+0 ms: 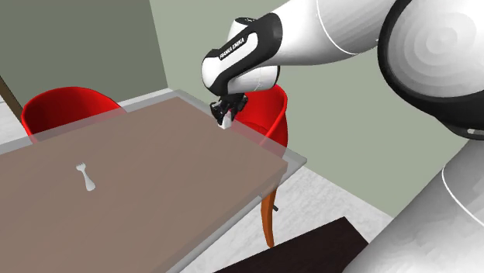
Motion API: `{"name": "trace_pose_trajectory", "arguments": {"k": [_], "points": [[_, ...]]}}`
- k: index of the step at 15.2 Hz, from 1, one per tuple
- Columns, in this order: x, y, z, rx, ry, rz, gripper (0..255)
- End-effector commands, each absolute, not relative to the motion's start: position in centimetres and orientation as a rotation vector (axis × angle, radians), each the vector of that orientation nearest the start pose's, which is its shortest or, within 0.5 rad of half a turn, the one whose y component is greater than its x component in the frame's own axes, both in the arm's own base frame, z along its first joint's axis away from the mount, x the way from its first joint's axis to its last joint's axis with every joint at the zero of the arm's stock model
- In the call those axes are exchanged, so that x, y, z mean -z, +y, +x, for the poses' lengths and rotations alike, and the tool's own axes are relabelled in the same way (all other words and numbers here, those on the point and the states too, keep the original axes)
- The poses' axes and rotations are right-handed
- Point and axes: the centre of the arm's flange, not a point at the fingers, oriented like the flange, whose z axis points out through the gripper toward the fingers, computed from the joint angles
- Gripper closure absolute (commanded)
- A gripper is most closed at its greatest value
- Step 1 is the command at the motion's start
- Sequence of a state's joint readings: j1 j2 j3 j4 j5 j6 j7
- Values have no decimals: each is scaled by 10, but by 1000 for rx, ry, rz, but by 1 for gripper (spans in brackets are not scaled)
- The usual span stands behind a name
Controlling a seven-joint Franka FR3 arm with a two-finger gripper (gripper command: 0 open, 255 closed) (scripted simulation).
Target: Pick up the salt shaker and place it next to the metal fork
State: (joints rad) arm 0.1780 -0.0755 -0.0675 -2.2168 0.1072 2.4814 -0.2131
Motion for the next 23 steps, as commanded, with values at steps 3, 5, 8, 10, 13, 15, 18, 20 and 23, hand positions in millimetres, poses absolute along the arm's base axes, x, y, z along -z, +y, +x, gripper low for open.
{"name": "trace_pose_trajectory", "arguments": {"k": [3, 5, 8, 10, 13, 15, 18, 20, 23], "points": [[-466, 60, 541, 525, -377, -3006, 255], [-473, 60, 541, 525, -377, -3006, 255], [-473, 99, 535, 525, -377, -3006, 255], [-473, 125, 531, 525, -377, -3006, 255], [-473, 164, 525, 525, -377, -3006, 255], [-473, 190, 521, 525, -377, -3006, 255], [-473, 229, 515, 525, -377, -3006, 255], [-474, 255, 510, 525, -377, -3006, 255], [-474, 295, 504, 525, -377, -3006, 255]]}}
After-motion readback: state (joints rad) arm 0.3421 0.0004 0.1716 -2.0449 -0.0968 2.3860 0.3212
